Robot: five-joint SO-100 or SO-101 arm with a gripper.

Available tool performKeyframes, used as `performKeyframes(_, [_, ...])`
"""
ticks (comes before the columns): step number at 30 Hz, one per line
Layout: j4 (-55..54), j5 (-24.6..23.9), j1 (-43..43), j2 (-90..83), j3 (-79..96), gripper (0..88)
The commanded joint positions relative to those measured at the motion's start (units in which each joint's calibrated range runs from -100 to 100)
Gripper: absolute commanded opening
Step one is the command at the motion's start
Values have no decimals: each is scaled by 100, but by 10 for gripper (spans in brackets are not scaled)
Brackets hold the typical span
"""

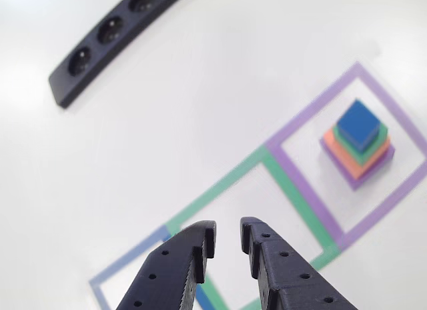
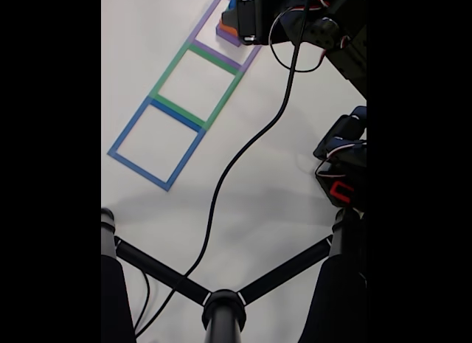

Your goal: Tower of hanoi

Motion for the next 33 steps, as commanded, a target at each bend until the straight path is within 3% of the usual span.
performKeyframes(1, [335,1235,180,143,-991,4])
performKeyframes(4, [707,2081,332,255,-1273,5])
performKeyframes(8, [1290,2669,607,311,-1709,10])
performKeyframes(9, [1549,3202,683,295,-1827,0])
performKeyframes(11, [2091,5095,851,207,-1881,0])
performKeyframes(12, [2213,5665,942,151,-1854,0])
performKeyframes(16, [1994,6842,1308,-210,-1309,17])
performKeyframes(21, [1128,7430,1560,-562,-355,70])
performKeyframes(33, [-539,7448,2238,-1548,1753,167])
